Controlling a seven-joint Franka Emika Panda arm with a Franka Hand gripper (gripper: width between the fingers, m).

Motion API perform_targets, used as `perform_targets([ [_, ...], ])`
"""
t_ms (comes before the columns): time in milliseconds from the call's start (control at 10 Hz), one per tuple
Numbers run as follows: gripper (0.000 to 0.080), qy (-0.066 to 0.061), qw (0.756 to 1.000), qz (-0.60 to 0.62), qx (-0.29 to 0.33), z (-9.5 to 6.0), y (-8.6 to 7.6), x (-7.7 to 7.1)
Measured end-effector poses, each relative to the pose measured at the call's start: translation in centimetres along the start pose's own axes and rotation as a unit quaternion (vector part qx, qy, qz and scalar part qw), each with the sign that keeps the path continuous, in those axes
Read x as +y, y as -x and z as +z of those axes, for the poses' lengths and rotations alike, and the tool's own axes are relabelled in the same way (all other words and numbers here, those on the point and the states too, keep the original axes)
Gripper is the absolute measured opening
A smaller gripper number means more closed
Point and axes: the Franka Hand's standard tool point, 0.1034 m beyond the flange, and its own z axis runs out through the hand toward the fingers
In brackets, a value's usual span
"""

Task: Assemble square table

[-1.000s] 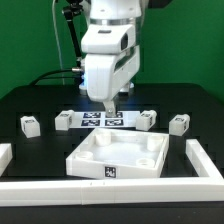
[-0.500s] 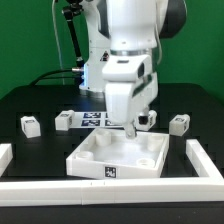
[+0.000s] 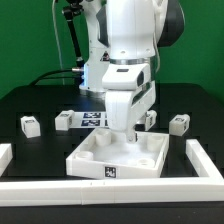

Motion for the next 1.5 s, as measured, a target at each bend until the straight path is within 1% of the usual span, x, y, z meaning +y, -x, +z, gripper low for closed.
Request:
perform_targets([
  [100, 0.029, 0.0, 1.0, 0.0, 0.0, 0.0, 0.0, 0.0],
  [200, 0.029, 0.0, 1.0, 0.0, 0.0, 0.0, 0.0, 0.0],
  [300, 0.0103, 0.0, 1.0, 0.0, 0.0, 0.0, 0.0, 0.0],
  [400, 0.0103, 0.0, 1.0, 0.0, 0.0, 0.0, 0.0, 0.0],
  [500, 0.0055, 0.0, 1.0, 0.0, 0.0, 0.0, 0.0, 0.0],
  [1100, 0.0056, 0.0, 1.0, -0.003, 0.0, 0.0, 0.0, 0.0],
  [1300, 0.0057, 0.01, 0.997, -0.077, 0.004, -0.1, -1.1, -0.4],
  [1400, 0.0057, 0.015, 0.995, -0.098, 0.007, -0.2, -1.7, -0.4],
  [1500, 0.0057, 0.018, 0.994, -0.105, 0.009, 0.0, -2.0, -0.5],
])
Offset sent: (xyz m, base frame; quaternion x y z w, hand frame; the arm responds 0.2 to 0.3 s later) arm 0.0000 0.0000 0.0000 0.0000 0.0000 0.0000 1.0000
